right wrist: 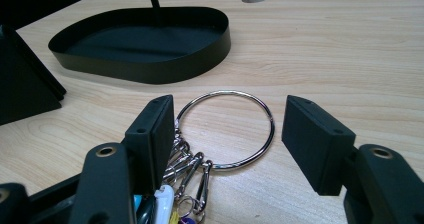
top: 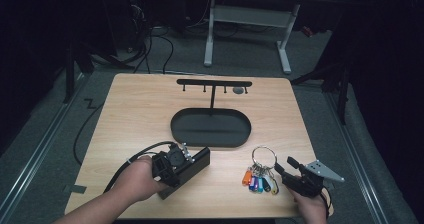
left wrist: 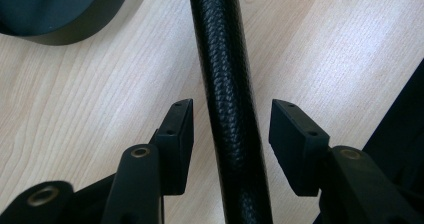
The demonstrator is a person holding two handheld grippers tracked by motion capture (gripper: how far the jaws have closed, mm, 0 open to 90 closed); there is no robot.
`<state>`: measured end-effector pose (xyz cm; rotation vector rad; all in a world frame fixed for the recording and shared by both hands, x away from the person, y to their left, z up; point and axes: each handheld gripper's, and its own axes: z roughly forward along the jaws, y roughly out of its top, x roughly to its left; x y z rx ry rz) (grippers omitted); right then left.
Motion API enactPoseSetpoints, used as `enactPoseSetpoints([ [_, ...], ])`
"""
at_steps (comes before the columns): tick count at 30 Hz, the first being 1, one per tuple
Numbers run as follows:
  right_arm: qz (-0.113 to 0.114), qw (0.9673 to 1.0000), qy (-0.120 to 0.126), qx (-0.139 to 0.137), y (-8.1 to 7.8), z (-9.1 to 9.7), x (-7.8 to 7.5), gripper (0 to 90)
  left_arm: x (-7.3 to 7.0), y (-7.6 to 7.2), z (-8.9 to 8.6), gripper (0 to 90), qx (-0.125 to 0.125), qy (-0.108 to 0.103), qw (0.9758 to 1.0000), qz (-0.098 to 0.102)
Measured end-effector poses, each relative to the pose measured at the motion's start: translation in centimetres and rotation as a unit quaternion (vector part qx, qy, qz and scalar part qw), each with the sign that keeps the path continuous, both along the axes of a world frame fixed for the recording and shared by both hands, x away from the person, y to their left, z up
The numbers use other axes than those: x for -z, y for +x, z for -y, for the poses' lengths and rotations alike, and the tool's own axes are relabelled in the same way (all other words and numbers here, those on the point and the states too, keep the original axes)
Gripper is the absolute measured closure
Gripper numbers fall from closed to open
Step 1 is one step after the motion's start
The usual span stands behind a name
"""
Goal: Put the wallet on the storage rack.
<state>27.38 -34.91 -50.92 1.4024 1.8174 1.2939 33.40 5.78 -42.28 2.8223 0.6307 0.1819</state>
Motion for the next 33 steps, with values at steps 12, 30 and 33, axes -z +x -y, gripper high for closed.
enactPoseSetpoints([
  [12,-0.003,1.0000,0.000,0.000,0.0,0.1,0.1,38.3,1.0,0.9,0.6,67.1,-0.009,0.014,0.9997,-0.017],
  [30,-0.001,1.0000,0.001,0.001,0.0,0.2,0.0,38.4,-0.3,0.0,0.3,74.4,0.015,-0.009,0.9993,0.032],
  [33,-0.002,1.0000,-0.001,0.000,0.0,0.1,0.1,38.4,-0.8,-0.1,0.1,74.3,0.034,-0.027,0.9984,0.037],
])
